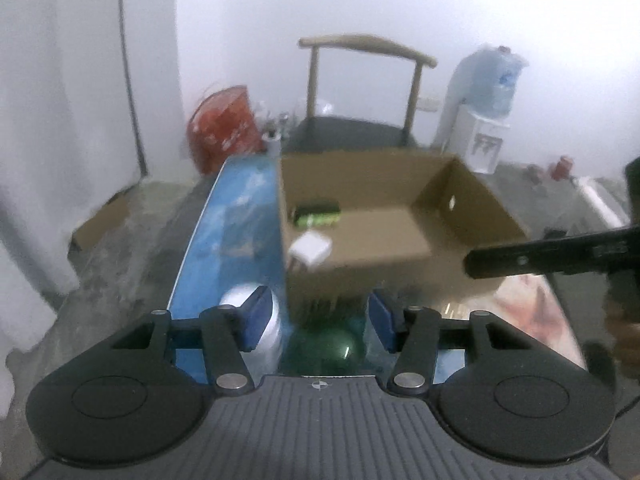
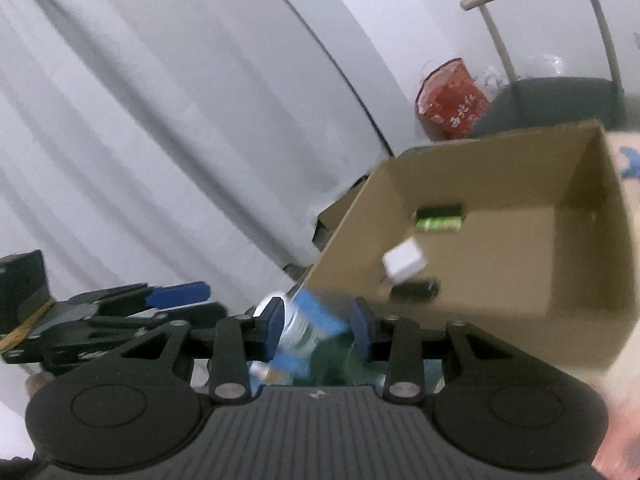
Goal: Organize rigid objects
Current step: 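Grasp the small dropper bottle by its neck with the right gripper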
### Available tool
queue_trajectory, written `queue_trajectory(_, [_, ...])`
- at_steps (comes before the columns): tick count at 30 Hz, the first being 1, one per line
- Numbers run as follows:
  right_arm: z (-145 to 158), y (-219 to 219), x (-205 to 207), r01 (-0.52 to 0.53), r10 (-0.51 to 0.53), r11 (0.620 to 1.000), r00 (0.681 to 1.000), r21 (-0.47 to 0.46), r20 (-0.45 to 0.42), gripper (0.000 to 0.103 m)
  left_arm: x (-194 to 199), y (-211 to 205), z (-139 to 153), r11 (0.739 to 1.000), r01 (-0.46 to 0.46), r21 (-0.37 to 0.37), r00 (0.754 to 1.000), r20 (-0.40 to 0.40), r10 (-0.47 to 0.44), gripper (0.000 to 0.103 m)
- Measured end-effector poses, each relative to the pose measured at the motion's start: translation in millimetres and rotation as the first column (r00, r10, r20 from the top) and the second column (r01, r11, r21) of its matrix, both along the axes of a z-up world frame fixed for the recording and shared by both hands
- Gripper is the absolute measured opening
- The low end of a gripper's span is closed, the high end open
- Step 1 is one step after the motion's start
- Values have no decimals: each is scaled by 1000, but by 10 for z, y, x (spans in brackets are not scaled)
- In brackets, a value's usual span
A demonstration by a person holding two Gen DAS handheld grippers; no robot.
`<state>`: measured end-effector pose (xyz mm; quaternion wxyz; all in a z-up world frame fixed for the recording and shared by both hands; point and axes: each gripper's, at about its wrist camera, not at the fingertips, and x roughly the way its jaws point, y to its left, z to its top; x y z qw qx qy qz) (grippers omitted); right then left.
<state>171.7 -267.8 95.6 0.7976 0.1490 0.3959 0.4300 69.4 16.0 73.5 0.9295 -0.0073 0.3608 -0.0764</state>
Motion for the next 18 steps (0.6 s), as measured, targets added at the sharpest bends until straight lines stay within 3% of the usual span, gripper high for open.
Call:
queue_trajectory(5, [-166,306,-380,-54,55,998,998,-27,7,40,-132,131,-373,998,-6,-57,996,-93,1,53])
queue_trajectory(8, [-163,642,-491,-116,121,990,992,-84,46,40,-136,132,-582,999,-21,-34,992,-123,16,53])
queue_trajectory(11, [-179,954,-558,-170,182,974,981,-150,73,40,-125,95,-776,1000,-24,20,992,-123,26,53])
queue_trajectory(18, [-403,1531,-522,-249,278,930,958,-272,74,40,-99,131,-1043,999,-30,21,992,-120,32,52])
